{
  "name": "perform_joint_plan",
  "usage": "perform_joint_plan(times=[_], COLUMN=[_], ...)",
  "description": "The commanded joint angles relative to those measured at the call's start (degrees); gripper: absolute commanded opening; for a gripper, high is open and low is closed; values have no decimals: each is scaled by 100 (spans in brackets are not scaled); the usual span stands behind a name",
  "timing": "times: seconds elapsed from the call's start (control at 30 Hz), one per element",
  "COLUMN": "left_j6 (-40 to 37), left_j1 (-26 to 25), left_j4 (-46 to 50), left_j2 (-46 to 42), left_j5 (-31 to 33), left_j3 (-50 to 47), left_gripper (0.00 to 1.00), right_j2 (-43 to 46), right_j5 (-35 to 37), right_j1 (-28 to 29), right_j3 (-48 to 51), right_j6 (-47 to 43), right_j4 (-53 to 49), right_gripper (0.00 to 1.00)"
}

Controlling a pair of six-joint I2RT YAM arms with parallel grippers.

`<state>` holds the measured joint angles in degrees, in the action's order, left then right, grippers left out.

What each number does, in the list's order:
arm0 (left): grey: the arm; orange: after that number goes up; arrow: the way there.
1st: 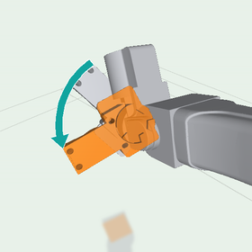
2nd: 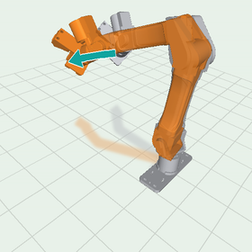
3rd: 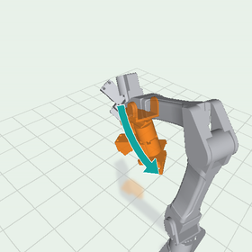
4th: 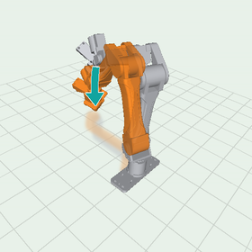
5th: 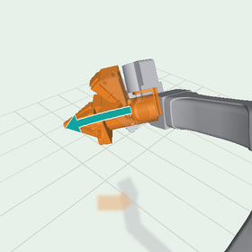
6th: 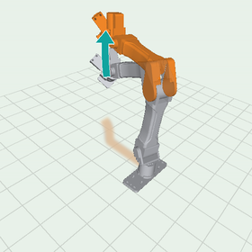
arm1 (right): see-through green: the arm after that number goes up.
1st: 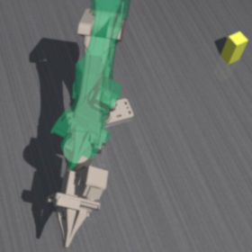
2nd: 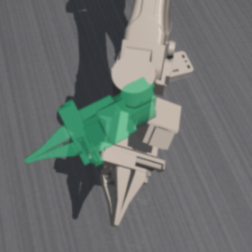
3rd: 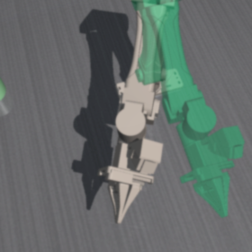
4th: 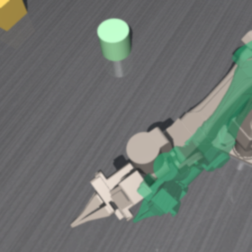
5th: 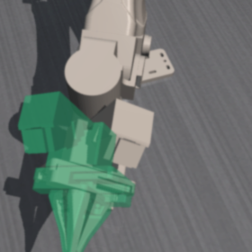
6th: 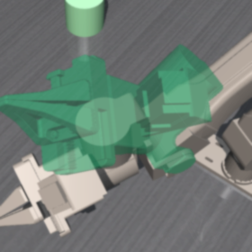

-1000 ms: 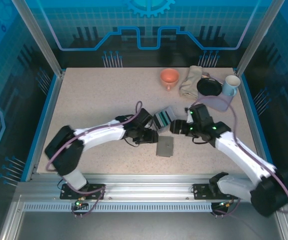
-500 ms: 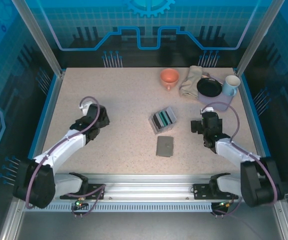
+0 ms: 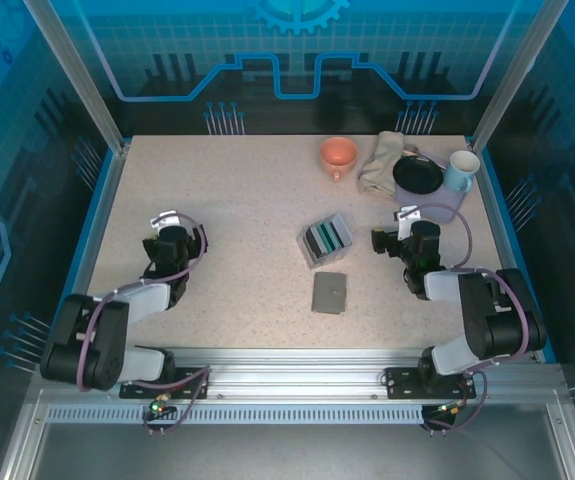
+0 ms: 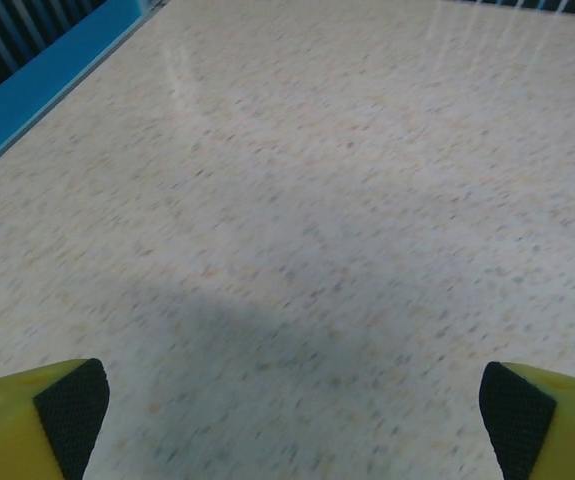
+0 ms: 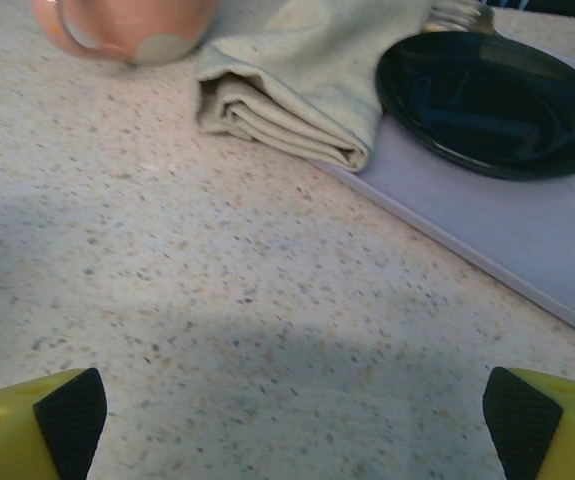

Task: Put the credit cards into the card holder
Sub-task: Reset both arms

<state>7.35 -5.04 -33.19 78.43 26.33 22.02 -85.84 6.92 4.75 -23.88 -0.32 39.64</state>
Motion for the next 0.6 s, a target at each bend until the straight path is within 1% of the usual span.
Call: perform_joint_plan(times=[0.0,0.03,0.07,0.1,0.13,0.2,0.57], left_j6=[-467,-613,-597,-472,-463,-419,-507], left_j1=[249,250,251,302,343,346,287], left_j4=[-1358,-1774,-1728,-1195,-1513,-1361,-1363], left_j2=[595,889,971,791,854,818,836], left_j5=[-1058,-1193,-1199,-1276,-1243,-1195,-1191], left_j3=[-44,-40,-1,106,39,61,86], left_gripper=[99,99,99,99,99,99,99], right_j2=[-45,-31,-45,-34,-46,-38,-38], right_j5=[-239,-157,-148,-122,-132,-138,-227], right_j1=[-102,-71,-70,-58,-61,-62,-93], right_j3=[-44,-42,-30,-35,-41,-43,-65], right_j6=[-27,-22,-28,-29,-36,-36,-23], right_j4=[469,430,481,463,461,455,418], right_gripper=[100,100,100,100,100,100,100])
